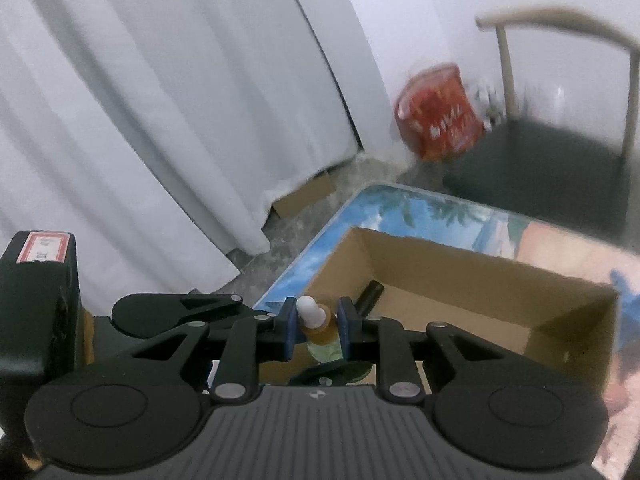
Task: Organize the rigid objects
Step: 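Carry the dropper bottle into the box and open the right gripper, then return the right tool to the gold patterned round jar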
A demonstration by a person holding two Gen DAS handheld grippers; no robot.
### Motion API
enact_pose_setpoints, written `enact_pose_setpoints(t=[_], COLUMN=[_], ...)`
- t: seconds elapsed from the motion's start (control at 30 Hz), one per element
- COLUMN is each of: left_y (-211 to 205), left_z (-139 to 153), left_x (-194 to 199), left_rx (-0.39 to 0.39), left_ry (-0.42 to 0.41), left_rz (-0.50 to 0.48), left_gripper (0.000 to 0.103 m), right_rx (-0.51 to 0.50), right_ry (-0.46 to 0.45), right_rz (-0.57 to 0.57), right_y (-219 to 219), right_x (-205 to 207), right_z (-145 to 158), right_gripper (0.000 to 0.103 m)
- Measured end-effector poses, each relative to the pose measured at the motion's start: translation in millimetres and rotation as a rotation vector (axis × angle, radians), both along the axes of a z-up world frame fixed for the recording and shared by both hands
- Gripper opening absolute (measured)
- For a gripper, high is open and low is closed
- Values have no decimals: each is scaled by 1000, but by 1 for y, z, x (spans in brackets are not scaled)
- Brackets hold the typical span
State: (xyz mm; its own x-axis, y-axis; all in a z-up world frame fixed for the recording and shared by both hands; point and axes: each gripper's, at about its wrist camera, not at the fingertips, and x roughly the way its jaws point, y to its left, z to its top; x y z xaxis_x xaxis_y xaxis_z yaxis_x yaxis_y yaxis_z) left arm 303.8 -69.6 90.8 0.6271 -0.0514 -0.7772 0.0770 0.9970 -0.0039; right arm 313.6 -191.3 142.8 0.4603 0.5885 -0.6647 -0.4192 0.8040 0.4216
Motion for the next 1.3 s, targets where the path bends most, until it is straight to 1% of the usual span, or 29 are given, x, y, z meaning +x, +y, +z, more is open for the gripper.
enact_pose_setpoints(t=[0.13, 0.2, 0.23, 0.33, 0.57, 0.67, 0.7, 0.73, 0.83, 1.0, 1.17, 1.3], left_y=[10, 15, 17, 22, 36, 38, 37, 36, 35, 32, 26, 18], left_z=[-20, -27, -31, -39, -52, -53, -53, -52, -51, -47, -39, -30], left_x=[26, 34, 45, 51, 63, 66, 65, 65, 66, 61, 53, 44], left_rx=[-7, -4, -4, -6, -10, -2, -2, -7, -15, -6, 2, 24], left_ry=[86, 123, 132, 166, 217, 217, 218, 221, 222, 215, 192, 150], left_rz=[44, 60, 101, 129, 180, 187, 187, 183, 182, 179, 173, 167], left_gripper=[31, 31, 31, 31, 32, 32, 33, 34, 38, 41, 44, 50], right_rx=[34, 55, 66, 93, 113, 111, 108, 108, 128, 115, 116, 116], right_ry=[90, 130, 147, 178, 215, 226, 228, 228, 218, 205, 183, 157], right_rz=[-1, -5, -8, -16, -10, -3, -3, 0, 6, 10, -12, -35], right_y=[-4, -7, -8, -10, -4, 0, 1, 3, 3, 3, -9, -22], right_x=[45, 56, 64, 73, 97, 102, 102, 102, 101, 96, 83, 68], right_z=[-34, -50, -59, -75, -96, -102, -104, -105, -103, -95, -81, -67], right_gripper=[23, 23, 23, 23, 23, 23, 23, 20, 20, 20, 20, 20])
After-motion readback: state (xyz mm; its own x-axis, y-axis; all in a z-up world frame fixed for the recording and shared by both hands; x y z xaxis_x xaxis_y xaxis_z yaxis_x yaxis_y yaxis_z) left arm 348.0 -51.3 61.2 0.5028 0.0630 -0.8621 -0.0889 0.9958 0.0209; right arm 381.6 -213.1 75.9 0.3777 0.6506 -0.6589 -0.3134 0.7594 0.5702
